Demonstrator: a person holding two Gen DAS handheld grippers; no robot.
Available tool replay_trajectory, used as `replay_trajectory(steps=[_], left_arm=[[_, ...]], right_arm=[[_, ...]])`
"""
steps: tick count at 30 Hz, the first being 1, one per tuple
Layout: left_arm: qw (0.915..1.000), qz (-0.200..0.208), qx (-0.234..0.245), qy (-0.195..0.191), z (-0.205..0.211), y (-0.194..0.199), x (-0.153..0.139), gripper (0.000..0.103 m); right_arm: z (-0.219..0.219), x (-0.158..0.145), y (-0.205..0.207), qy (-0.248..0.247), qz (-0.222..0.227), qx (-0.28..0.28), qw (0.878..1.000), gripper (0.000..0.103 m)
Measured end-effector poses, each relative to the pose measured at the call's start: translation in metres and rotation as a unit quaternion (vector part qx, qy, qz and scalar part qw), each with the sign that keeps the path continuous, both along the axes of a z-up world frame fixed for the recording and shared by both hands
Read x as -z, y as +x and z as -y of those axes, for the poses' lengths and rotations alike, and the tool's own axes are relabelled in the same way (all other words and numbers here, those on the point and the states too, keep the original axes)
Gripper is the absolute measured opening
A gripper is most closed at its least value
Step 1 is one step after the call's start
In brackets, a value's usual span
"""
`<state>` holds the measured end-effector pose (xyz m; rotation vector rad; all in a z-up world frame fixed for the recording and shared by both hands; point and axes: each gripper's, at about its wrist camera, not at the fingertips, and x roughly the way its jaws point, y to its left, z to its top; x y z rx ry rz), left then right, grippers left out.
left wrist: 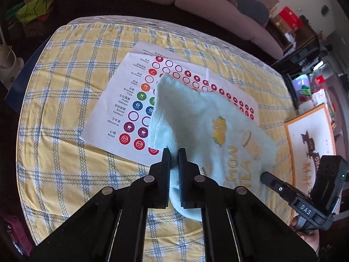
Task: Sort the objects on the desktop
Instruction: 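Grasp the light-blue towel edge with the left tool while the right tool grasps it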
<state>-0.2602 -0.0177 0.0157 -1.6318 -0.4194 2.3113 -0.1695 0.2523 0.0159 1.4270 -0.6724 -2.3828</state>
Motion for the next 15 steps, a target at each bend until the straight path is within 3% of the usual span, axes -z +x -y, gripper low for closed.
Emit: replay_trajectory(steps=[8,11,12,13,15], left_arm=[[0.998,-0.031,0.004,0.055,0.001,0.016,-0.059,0.006],[0.9978,-0.045,0.013,0.048,-0.004,0.022,-0.079,0.006],[0.9976,-0.047,0.014,0.049,-0.003,0.024,-0.083,0.006],[0.9977,-0.047,0.014,0.047,-0.003,0.025,-0.085,0.006],[0.998,-0.044,0.014,0.044,-0.001,0.026,-0.084,0.006]], right_arm=[[-0.005,-0.042,0.012,-0.002,-0.035,-0.003,0.999,0.007],[-0.016,-0.039,0.016,-0.003,-0.005,0.017,1.0,0.013],[-0.021,-0.033,0.017,-0.009,0.005,0.029,1.0,0.02],[-0.026,-0.025,0.018,-0.013,0.016,0.043,0.999,0.033],[-0.032,-0.006,0.016,-0.035,0.035,0.056,0.997,0.037]])
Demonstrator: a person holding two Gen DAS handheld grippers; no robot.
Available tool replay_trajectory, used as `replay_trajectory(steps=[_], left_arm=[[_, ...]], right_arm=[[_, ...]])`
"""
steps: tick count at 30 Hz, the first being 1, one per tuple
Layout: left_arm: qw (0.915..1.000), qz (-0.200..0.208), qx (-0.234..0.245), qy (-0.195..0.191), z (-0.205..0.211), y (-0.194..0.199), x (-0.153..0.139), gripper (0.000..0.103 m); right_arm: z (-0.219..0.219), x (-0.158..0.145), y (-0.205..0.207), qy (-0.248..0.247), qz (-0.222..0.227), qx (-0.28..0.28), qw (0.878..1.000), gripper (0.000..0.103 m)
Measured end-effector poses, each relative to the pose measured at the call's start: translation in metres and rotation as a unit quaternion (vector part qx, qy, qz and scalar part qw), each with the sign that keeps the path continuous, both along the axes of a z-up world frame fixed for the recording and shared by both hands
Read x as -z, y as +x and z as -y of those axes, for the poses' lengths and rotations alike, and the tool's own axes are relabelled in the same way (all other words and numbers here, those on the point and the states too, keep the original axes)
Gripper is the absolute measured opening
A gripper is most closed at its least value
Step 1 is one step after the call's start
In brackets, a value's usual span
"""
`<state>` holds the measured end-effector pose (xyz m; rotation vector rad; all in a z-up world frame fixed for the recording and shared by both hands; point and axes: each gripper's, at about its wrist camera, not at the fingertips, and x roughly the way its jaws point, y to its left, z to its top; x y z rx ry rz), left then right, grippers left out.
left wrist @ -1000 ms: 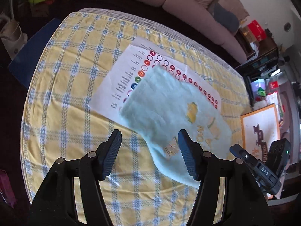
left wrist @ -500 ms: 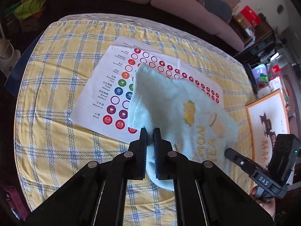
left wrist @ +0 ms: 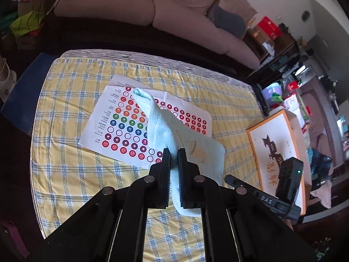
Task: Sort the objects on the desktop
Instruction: 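Grasp the light-blue towel edge with the left tool while the right tool grasps it, then carry the towel over the box and open both tools to drop it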
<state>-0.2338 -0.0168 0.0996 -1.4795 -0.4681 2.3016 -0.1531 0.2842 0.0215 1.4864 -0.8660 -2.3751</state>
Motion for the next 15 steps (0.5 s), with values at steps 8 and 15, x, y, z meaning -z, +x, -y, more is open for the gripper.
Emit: replay_trajectory(steps=[8,15], left_arm=[[0.9996,0.026,-0.009,0.006,0.013,0.007,0.032,0.006],[0.9992,0.03,-0.013,0.023,0.014,0.016,0.028,0.006]], right_arm=[[0.035,0.009,-0.012,0.066,0.0,-0.052,0.996,0.031],[0.041,-0.013,-0.008,0.077,-0.029,-0.066,0.994,0.006]])
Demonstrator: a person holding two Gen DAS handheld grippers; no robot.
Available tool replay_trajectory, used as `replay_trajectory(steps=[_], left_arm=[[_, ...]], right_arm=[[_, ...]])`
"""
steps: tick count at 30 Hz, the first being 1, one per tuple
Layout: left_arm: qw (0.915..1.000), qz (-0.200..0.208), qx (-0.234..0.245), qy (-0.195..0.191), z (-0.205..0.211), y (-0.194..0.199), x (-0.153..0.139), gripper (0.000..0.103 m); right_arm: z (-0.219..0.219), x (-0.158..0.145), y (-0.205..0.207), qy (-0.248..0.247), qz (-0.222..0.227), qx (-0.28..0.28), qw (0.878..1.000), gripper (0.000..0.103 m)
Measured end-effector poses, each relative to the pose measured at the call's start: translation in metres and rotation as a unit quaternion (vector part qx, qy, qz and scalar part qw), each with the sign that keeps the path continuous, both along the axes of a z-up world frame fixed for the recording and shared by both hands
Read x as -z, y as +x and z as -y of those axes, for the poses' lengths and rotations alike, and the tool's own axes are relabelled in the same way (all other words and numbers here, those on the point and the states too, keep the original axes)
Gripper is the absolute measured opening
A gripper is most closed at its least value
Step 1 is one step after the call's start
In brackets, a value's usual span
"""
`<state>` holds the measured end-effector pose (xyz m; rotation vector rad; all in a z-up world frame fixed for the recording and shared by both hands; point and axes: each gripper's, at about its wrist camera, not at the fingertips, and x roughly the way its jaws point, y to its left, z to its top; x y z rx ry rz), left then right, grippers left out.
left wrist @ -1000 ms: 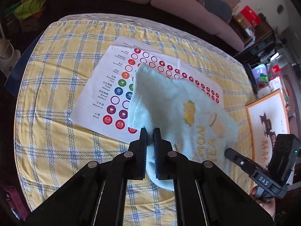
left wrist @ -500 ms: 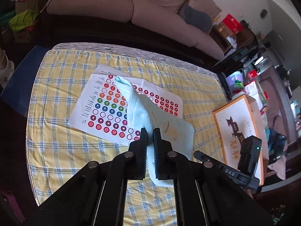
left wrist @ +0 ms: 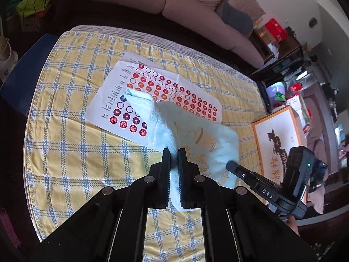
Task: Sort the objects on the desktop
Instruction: 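Carry the towel over the box and open both tools to drop it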
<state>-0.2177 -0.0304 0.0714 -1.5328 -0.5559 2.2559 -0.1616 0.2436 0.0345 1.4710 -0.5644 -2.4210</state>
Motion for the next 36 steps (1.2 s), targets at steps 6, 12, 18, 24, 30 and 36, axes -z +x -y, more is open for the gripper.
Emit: replay_trajectory(steps=[6,12,18,24,30,36], left_arm=[[0.9991,-0.039,0.018,0.006,-0.025,0.017,-0.062,0.006],[0.9948,-0.09,0.048,0.003,-0.084,0.039,-0.143,0.006],[0.9878,-0.127,0.091,0.001,-0.182,0.047,-0.208,0.006],[0.978,-0.144,0.149,-0.021,-0.317,0.043,-0.23,0.006],[0.9662,-0.143,0.209,-0.047,-0.444,0.035,-0.211,0.006],[0.9596,-0.127,0.239,-0.077,-0.516,0.018,-0.163,0.006]], right_arm=[[-0.007,-0.064,0.018,-0.007,-0.047,-0.011,0.999,0.006],[-0.049,-0.151,0.056,-0.005,-0.101,-0.007,0.995,0.006],[-0.139,-0.218,0.115,0.01,-0.151,0.049,0.987,0.006],[-0.244,-0.225,0.166,0.002,-0.161,0.134,0.978,0.006],[-0.333,-0.199,0.195,-0.006,-0.143,0.202,0.969,0.006],[-0.375,-0.162,0.214,-0.011,-0.118,0.25,0.961,0.006]])
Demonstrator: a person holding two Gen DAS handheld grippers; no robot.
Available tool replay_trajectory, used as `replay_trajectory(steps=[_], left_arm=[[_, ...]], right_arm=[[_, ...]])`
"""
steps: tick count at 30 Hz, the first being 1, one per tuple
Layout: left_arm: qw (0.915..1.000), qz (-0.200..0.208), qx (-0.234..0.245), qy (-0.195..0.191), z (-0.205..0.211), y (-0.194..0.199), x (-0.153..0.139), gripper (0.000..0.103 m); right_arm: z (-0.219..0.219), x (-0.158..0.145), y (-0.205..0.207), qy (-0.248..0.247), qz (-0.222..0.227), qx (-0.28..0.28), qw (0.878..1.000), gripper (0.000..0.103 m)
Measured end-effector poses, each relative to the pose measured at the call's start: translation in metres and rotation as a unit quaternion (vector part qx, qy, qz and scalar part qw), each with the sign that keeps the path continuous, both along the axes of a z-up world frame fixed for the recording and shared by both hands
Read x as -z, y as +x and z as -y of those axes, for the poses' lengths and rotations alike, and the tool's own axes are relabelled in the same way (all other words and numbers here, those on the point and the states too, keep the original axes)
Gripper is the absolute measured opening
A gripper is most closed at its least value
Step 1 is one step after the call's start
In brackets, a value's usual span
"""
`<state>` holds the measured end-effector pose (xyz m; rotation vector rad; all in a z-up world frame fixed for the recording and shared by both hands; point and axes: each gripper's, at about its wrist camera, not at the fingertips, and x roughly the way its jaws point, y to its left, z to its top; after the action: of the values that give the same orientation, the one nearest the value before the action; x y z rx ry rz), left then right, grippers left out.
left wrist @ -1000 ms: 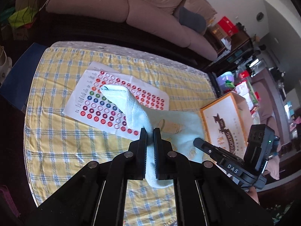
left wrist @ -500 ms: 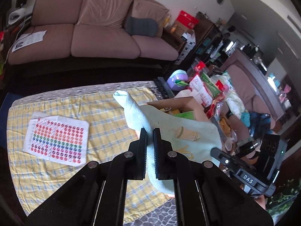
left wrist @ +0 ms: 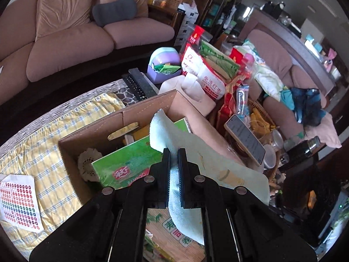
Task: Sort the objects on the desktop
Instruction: 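Carry the towel over the box and open both tools to drop it, then move both open tools back over the cloth toward the sticker sheet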
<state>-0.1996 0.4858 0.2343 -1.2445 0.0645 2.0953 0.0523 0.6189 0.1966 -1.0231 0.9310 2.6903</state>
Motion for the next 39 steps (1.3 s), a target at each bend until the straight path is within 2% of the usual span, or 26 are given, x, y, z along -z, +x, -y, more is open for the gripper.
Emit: replay_trajectory(steps=[4,9,12,15,18,21,22,23,25,27,30,33,35,39], left_arm=[[0.9996,0.004,0.005,-0.028,-0.022,-0.01,0.028,0.006],[0.9973,0.005,0.018,-0.071,-0.036,-0.009,0.062,0.006],[0.9961,-0.005,0.015,-0.087,-0.032,-0.009,0.068,0.006],[0.9924,-0.028,0.016,-0.118,-0.032,-0.01,0.069,0.007],[0.9886,-0.04,0.028,-0.142,-0.037,-0.008,0.072,0.018],[0.987,-0.049,0.024,-0.151,-0.036,-0.004,0.073,0.025],[0.9867,-0.055,0.015,-0.152,-0.033,-0.003,0.07,0.037],[0.9874,-0.061,0.007,-0.146,-0.029,-0.001,0.066,0.043],[0.9896,-0.066,-0.004,-0.128,-0.019,0.001,0.056,0.067],[0.9915,-0.068,-0.009,-0.111,-0.006,0.004,0.046,0.084],[0.9939,-0.064,-0.014,-0.089,0.015,0.007,0.034,0.085],[0.9953,-0.048,-0.017,-0.083,0.031,0.005,0.031,0.085],[0.9953,-0.039,-0.018,-0.087,0.037,0.001,0.032,0.085],[0.9955,-0.029,-0.019,-0.088,0.048,0.001,0.034,0.085]], right_arm=[[-0.01,0.025,0.009,-0.036,0.01,0.011,0.999,0.006],[-0.005,0.045,0.007,-0.034,0.051,-0.009,0.998,0.009],[0.003,0.045,0.009,-0.026,0.064,-0.021,0.997,0.01],[0.013,0.042,0.011,-0.019,0.082,-0.045,0.995,0.015],[0.028,0.035,0.018,-0.002,0.102,-0.076,0.992,0.024],[0.032,0.026,0.025,0.021,0.106,-0.089,0.99,0.025],[0.031,0.021,0.027,0.035,0.103,-0.086,0.99,0.025],[0.029,0.014,0.029,0.056,0.098,-0.078,0.991,0.026],[0.022,0.007,0.024,0.086,0.095,-0.075,0.989,0.039],[0.015,0.007,0.012,0.102,0.093,-0.081,0.987,0.039],[0.013,0.016,-0.017,0.135,0.106,-0.089,0.981,0.039],[0.013,0.035,-0.043,0.145,0.142,-0.101,0.974,0.039],[0.012,0.046,-0.051,0.138,0.172,-0.11,0.969,0.039],[0.011,0.057,-0.047,0.161,0.229,-0.121,0.953,0.037]])
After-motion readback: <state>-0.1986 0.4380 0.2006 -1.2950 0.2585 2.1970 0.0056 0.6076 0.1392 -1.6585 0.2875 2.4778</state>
